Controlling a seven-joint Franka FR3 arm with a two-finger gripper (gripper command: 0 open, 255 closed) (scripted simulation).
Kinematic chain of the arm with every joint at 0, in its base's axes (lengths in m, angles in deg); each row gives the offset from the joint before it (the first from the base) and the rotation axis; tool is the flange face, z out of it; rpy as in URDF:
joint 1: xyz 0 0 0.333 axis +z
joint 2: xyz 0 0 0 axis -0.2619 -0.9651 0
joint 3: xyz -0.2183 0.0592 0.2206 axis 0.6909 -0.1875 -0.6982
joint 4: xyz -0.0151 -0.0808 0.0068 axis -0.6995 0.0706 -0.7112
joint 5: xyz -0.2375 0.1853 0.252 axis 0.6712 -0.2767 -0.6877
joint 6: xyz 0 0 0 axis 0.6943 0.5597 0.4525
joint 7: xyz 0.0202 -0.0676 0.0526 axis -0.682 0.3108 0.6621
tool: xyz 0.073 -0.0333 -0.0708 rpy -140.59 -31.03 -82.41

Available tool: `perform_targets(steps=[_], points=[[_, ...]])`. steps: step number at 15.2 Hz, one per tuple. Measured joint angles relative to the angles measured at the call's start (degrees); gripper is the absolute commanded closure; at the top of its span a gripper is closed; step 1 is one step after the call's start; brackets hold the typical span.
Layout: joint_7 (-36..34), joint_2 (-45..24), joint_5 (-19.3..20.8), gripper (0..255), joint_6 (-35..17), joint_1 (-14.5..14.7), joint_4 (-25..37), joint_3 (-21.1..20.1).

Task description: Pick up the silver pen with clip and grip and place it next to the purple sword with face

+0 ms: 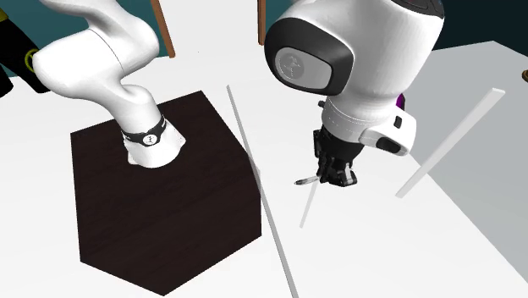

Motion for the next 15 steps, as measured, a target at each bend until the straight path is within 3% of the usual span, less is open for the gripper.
perform_targets(steps=[4, 15], points=[[0.0, 0.1, 0.0, 255, 0.3, 0.0, 0.1, 0.0], [0.0, 4.2, -0.5, 255, 8.0, -0.1, 3.6, 0.0]])
